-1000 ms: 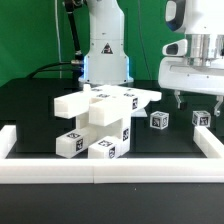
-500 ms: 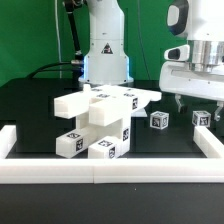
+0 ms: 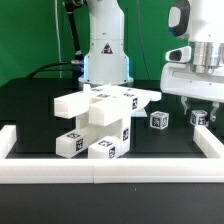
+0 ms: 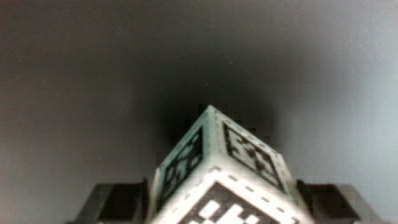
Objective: Assemble chair
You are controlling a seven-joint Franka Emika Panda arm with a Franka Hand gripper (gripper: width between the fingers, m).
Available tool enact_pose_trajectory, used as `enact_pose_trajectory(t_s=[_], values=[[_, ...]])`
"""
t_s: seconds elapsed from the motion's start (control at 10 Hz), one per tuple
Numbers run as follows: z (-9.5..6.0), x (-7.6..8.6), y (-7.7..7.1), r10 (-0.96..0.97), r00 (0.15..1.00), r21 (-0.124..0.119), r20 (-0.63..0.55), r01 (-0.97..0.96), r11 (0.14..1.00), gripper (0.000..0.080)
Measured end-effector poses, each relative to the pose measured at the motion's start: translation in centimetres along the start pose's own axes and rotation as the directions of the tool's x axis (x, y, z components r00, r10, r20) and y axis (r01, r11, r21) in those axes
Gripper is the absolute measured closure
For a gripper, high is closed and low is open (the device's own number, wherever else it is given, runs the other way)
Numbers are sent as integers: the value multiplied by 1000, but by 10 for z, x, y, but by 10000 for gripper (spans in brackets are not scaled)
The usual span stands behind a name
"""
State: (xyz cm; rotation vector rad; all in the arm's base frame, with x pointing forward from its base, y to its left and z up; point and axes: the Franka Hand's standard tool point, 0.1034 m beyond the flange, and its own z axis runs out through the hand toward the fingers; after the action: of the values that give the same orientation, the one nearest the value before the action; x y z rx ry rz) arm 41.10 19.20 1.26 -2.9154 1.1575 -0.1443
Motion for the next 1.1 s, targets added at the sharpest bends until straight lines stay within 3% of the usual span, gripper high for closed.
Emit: enact_pose_trajectory(t_s=[0.7,0.9,1.1], values=[[-4,7,2,-50,999,3,-4,50,999,406],[-16,14,5,-94,995,-7,27,95,996,406],[-36,31,4,-123,992,15,32,123,992,406]])
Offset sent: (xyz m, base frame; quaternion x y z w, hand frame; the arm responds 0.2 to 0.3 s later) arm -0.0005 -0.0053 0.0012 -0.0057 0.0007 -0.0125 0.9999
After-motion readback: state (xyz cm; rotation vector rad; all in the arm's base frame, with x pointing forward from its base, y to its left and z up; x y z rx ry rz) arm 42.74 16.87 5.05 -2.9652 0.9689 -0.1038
